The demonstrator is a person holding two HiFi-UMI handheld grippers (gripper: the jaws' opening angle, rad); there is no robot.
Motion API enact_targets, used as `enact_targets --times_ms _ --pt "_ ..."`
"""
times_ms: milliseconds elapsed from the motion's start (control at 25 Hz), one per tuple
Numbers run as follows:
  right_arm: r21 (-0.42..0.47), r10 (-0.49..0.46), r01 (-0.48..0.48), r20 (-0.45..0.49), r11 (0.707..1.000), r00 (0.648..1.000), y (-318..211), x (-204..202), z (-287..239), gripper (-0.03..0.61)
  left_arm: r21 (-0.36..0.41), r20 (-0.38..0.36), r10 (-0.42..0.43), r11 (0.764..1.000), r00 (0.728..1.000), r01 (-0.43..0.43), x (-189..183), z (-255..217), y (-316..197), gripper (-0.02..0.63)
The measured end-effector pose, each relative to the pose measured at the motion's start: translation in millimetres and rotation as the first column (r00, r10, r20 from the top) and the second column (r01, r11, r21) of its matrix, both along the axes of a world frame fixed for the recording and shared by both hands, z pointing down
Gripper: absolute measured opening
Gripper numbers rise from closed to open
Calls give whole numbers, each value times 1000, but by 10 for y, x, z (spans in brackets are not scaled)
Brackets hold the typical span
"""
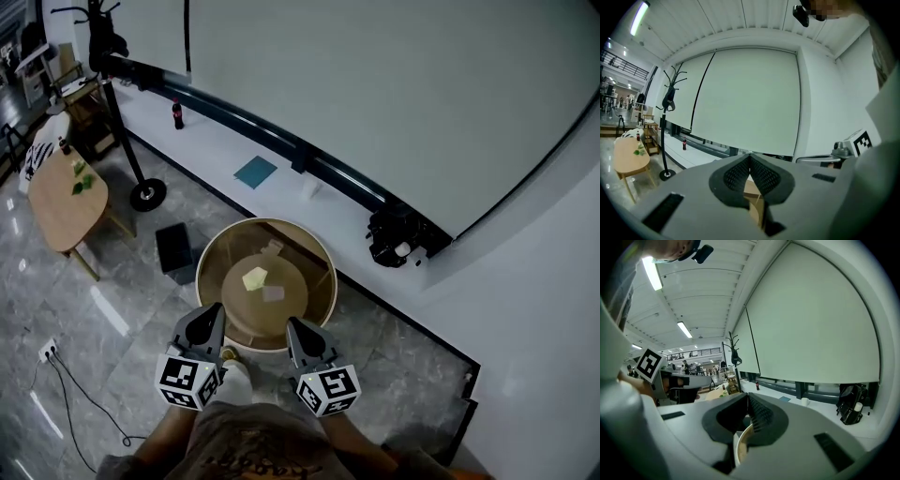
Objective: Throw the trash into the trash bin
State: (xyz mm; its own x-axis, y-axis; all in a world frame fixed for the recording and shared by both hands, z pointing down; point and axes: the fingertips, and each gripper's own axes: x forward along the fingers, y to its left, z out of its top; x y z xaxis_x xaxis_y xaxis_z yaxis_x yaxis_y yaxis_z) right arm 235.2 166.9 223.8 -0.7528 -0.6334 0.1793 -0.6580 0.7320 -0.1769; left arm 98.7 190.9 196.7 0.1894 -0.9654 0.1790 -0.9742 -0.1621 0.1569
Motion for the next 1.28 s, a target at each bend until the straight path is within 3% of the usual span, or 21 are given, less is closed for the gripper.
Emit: enact_targets --times_ms 240,560,840,1280 --pt "-4 67 -67 19 998 998 -561 -432 -104 18 -7 -12 68 998 998 -68 -410 -58 -646 9" --pt "21 136 -137 16 990 991 -1068 -623 -246 18 0 8 179 984 984 -179 -522 -177 -1240 9" --pt "22 134 -135 3 991 991 -1344 -540 -251 18 12 7 171 985 985 -171 -503 -172 -1568 8" --pt "-6 99 -99 -21 995 995 -1777 -544 58 18 -34 -11 166 985 986 -167 -456 184 -1968 8"
